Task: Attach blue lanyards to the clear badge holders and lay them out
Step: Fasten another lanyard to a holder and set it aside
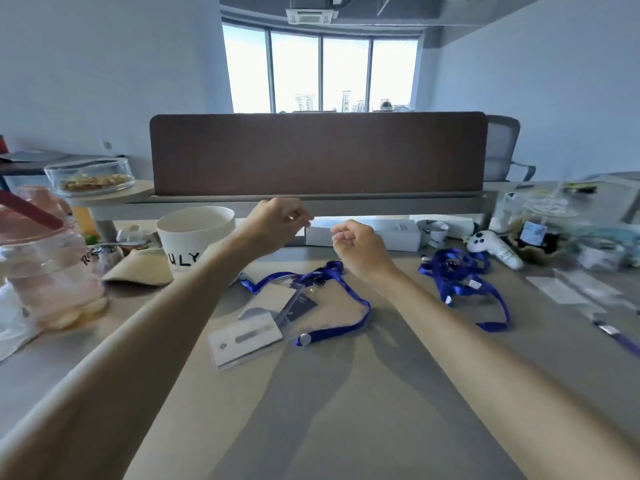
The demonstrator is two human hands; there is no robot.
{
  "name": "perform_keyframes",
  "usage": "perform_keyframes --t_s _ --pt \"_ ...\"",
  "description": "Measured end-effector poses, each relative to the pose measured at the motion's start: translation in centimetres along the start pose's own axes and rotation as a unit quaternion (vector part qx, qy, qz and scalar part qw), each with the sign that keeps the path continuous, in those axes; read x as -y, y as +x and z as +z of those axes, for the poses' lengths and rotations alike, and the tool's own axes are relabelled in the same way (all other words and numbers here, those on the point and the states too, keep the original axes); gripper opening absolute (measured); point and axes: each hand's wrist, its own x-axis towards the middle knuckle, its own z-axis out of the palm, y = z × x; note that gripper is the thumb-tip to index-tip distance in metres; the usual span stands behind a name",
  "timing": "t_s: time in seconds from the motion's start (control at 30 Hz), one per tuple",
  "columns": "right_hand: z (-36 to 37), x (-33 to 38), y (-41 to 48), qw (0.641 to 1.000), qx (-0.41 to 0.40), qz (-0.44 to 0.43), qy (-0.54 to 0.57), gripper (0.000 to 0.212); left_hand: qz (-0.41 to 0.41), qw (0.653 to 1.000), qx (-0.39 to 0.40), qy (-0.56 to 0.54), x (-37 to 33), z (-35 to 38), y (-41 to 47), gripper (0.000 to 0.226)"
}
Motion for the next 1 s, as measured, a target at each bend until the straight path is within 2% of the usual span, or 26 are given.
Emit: perform_keyframes --t_s 0.23,0.33,0.47,0.63,0.73,0.87,0.93,1.0 --pt "-8.8 -7.0 -6.5 0.993 -0.039 0.098 -0.062 0.024 0.034 0.991 0.129 0.005 -6.3 11.6 -1.6 0.021" --pt "-11.3 -10.4 -8.7 0.985 -0.056 0.144 -0.075 0.021 0.021 0.988 0.150 0.016 -8.8 16.0 -1.2 0.024" --pt "-14.2 -13.3 -10.7 0.974 -0.058 0.192 -0.103 0.020 -0.040 0.984 0.174 -0.013 -11.9 20.5 -0.4 0.030" --pt "-16.7 -14.4 -11.7 0.966 -0.080 0.211 -0.128 0.025 -0.054 0.976 0.167 -0.131 -13.7 22.2 0.6 0.011" --pt "-17.6 -14.7 -11.8 0.958 -0.086 0.248 -0.114 0.035 -0.074 0.940 0.172 -0.284 -14.9 20.0 0.7 0.008" --pt "-16.8 -14.2 -11.7 0.950 -0.065 0.297 -0.070 0.053 -0.104 0.845 0.211 -0.480 -15.0 15.3 -0.6 0.010" --pt "-15.6 -13.5 -11.6 0.961 -0.061 0.257 -0.085 0.061 -0.132 0.817 0.212 -0.519 -14.1 13.7 -1.5 0.013" --pt "-14.1 -12.4 -11.3 0.979 -0.035 0.177 -0.090 0.073 -0.144 0.815 0.204 -0.523 -13.2 12.5 -2.4 0.016"
